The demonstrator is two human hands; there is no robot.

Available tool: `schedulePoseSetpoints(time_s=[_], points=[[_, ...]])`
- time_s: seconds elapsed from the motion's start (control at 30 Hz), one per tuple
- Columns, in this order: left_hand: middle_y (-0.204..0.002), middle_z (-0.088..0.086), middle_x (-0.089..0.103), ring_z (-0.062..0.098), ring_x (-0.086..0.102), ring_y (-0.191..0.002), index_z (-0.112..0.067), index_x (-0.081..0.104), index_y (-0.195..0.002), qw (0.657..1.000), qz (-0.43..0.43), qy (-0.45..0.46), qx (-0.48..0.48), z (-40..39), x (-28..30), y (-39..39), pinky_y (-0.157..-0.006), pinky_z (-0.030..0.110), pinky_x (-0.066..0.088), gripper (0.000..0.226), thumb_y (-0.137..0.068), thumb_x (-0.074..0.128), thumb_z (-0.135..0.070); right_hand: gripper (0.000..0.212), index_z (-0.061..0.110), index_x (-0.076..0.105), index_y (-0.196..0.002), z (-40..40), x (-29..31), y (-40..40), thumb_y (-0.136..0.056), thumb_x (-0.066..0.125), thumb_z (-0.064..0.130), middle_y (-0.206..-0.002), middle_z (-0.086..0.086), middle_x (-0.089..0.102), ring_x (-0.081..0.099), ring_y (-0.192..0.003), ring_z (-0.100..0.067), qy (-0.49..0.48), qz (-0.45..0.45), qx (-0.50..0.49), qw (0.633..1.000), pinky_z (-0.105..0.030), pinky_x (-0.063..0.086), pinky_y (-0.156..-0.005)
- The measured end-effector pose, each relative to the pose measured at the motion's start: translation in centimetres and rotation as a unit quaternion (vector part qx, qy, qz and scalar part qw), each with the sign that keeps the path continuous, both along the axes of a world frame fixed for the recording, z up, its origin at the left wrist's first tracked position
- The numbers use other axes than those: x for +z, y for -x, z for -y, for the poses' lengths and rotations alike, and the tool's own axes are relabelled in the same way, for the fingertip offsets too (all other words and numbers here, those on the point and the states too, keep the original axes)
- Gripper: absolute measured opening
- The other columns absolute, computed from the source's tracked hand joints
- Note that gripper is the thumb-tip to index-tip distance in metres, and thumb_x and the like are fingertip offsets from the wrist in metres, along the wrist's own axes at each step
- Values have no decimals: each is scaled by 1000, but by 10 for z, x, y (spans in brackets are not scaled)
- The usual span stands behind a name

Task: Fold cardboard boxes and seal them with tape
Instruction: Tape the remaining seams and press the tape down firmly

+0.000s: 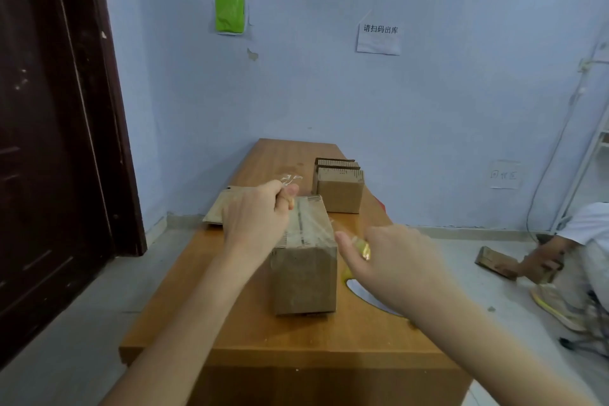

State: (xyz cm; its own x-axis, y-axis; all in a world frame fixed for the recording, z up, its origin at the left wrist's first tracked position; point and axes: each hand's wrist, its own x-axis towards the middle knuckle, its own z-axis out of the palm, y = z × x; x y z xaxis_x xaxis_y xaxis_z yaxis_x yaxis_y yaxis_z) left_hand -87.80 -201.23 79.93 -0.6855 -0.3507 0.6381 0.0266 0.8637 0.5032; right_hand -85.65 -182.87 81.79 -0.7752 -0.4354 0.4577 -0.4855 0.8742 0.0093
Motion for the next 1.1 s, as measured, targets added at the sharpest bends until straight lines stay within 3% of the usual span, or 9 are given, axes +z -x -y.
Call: schedulePoseSetpoints(time_s=[0.13,0.23,0.33,0.43,0.53,0.7,0.93,1.0,1.1], points=[[-48,-7,45,5,43,-49,-27,56,-62,999,35,-1,-41,11,10,-1,-52,25,28,42,-97,42,-47,65,17,36,-60,-7,1,6,-74,14,77,-55,4,36,35,-50,-8,29,25,12,999,-20,28,-49],[-50,-5,52,10,43,-49,-27,59,-62,996,35,-56,-60,23,0,0,-51,24,28,41,-94,45,-48,65,15,39,-57,-17,-4,16,-68,48,78,-53,1,29,30,-49,-10,145,126,97,977,-22,26,-50],[-45,-9,53,8,48,-47,-21,64,-62,985,30,-139,-97,39,-10,-2,-56,26,37,40,-94,51,-42,58,7,60,-70,-32,-10,23,-57,66,63,-58,3,46,45,-54,-7,300,232,159,911,-14,37,-52],[-50,-5,60,5,56,-55,-17,69,-66,968,46,-209,-132,43,-14,-10,-67,29,43,38,-95,52,-37,43,30,67,-88,-34,-28,31,-63,75,64,-80,13,67,60,-79,-1,386,214,173,881,-14,44,-67],[-50,-8,62,-4,55,-52,-9,71,-73,948,105,-256,-159,37,-17,-19,-68,24,42,45,-88,55,-48,21,34,63,-64,-27,-35,38,-75,58,51,-61,14,59,54,-63,1,470,135,198,849,-8,39,-60],[-46,-10,56,5,48,-46,-18,65,-67,984,45,-166,-37,37,-29,-19,-55,23,39,38,-88,57,-48,42,27,29,-49,-14,-34,52,-87,45,35,-45,7,31,31,-45,-8,343,14,174,923,-18,21,-47],[-58,-6,61,13,56,-58,-23,56,-65,995,21,-89,45,45,-24,-22,-55,26,40,42,-90,46,-55,47,28,12,-50,-8,-35,58,-82,46,25,-38,8,9,14,-35,-4,135,-88,58,985,-18,8,-43],[-56,-10,61,7,56,-59,-25,57,-65,996,19,-77,38,43,-21,-23,-56,24,40,42,-90,45,-56,46,26,19,-47,-10,-33,60,-85,44,29,-38,9,12,15,-35,-3,75,-125,9,989,-16,8,-43],[-51,-13,61,3,54,-55,-25,64,-66,990,48,-136,-5,46,-27,-18,-58,24,38,38,-90,51,-52,52,20,55,-65,-13,-26,67,-96,29,53,-49,6,38,37,-47,-7,-32,-78,-39,996,-21,21,-43]])
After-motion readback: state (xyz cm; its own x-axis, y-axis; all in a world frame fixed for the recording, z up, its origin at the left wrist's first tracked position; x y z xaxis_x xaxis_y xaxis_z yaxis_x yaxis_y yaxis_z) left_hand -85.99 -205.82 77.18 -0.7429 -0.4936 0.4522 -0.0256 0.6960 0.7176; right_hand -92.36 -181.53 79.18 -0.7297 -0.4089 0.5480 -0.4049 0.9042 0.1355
